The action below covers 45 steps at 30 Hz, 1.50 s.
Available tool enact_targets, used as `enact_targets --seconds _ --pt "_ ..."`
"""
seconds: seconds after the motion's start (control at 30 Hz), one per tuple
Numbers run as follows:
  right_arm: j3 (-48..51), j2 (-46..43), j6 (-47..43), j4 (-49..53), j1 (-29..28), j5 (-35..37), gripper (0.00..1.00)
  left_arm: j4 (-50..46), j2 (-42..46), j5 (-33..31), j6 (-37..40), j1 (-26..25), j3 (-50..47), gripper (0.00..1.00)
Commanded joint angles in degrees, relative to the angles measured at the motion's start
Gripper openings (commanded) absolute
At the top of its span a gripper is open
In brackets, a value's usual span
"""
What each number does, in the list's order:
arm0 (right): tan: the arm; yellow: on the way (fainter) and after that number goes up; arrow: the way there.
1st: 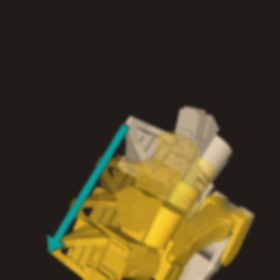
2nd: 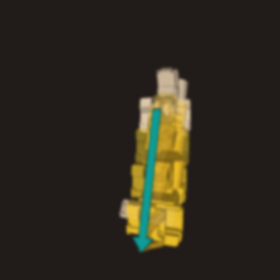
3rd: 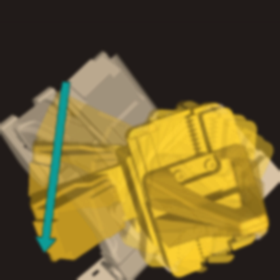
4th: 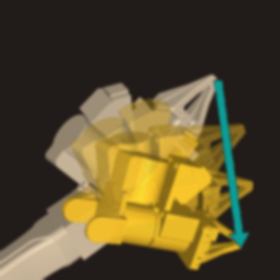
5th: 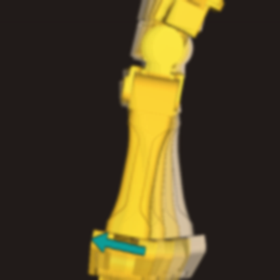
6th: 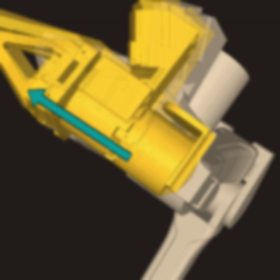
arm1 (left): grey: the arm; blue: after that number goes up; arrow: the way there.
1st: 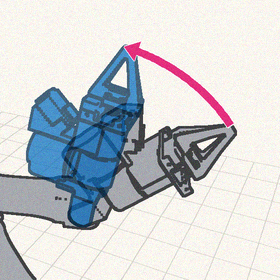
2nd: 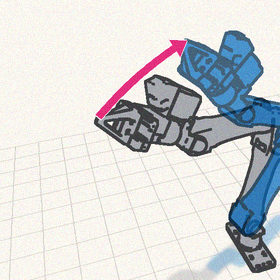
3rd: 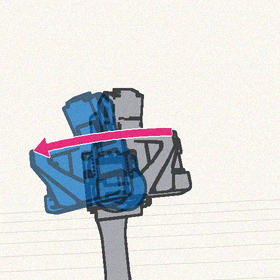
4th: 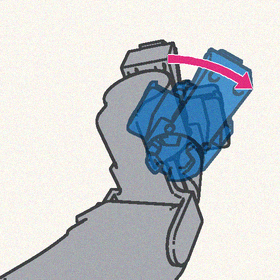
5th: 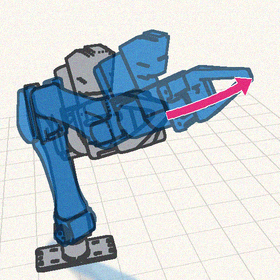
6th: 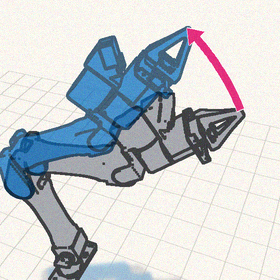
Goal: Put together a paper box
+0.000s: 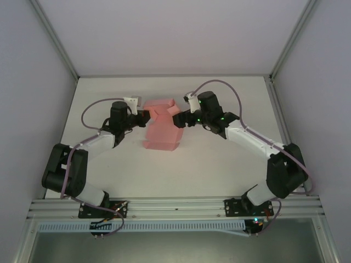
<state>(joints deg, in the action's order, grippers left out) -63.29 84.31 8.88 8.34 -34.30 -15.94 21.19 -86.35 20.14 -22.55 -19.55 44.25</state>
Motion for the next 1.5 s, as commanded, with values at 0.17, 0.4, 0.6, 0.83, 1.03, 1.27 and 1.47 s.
enact_targets --seconds 0.17,0.4,0.6,0.83,1.03,1.27,1.47 --pt "7.0 -14.0 -6.3 -1.3 -0.5 3.9 0.81 -1.7 0.0 -0.8 0.3 0.0 2.6 0.00" --pt "3.2 -13.0 -14.6 5.0 -0.1 3.3 0.66 -2.3 0.3 -0.4 0.8 0.0 2.9 0.00" --pt "-4.2 -4.6 -19.6 8.0 -0.1 3.4 0.63 -2.5 0.6 0.5 0.9 0.0 3.2 0.00" --pt "-9.3 2.5 -20.6 8.8 -0.3 -6.8 0.55 -3.0 0.9 0.3 0.6 0.0 3.2 0.00" --pt "-9.4 4.8 -18.8 5.5 -1.5 -1.3 0.55 -3.2 1.5 0.4 0.2 -0.2 3.6 0.00" --pt "-8.8 7.6 -16.9 -2.8 -6.0 19.5 0.37 -5.4 1.9 -2.1 -0.4 -1.4 4.5 0.00" --pt "-8.6 14.6 -10.9 -13.1 -10.3 54.5 0.19 -9.0 2.2 -9.3 -1.7 -5.2 6.2 0.00"
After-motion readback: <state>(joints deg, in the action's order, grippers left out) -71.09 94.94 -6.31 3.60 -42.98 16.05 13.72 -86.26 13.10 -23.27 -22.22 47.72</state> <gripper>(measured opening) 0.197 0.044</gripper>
